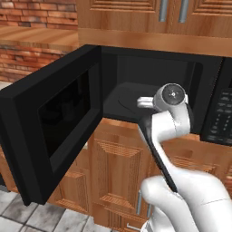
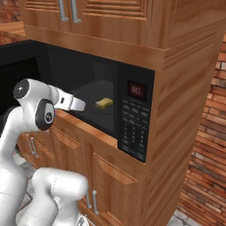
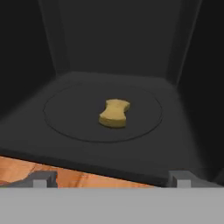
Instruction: Place the sponge inside the microwave to prepare for sanitizing.
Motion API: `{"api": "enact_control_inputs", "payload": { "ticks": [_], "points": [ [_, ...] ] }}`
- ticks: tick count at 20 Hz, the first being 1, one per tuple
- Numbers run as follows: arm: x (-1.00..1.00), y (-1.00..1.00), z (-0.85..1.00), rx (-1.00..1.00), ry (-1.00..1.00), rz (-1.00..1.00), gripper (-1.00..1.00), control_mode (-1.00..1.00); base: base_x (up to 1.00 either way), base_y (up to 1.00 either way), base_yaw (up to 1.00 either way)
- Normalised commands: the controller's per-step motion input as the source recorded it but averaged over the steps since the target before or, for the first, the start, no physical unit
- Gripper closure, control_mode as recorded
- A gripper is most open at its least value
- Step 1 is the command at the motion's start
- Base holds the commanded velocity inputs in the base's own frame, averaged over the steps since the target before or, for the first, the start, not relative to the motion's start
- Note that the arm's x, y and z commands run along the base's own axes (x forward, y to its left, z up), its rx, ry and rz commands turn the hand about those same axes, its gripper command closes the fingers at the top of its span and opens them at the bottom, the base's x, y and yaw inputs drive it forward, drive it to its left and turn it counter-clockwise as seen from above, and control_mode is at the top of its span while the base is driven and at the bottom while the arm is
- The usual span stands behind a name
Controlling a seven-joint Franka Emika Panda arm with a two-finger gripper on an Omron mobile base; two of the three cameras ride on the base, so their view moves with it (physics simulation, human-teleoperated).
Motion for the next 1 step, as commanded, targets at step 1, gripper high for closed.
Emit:
{"api": "enact_control_inputs", "payload": {
  "ticks": [1],
  "points": [
    [-1.0,0.1,0.42,0.0,0.0,0.05,-1.0,-1.0,0.0,0.0,0.0]
  ]
}}
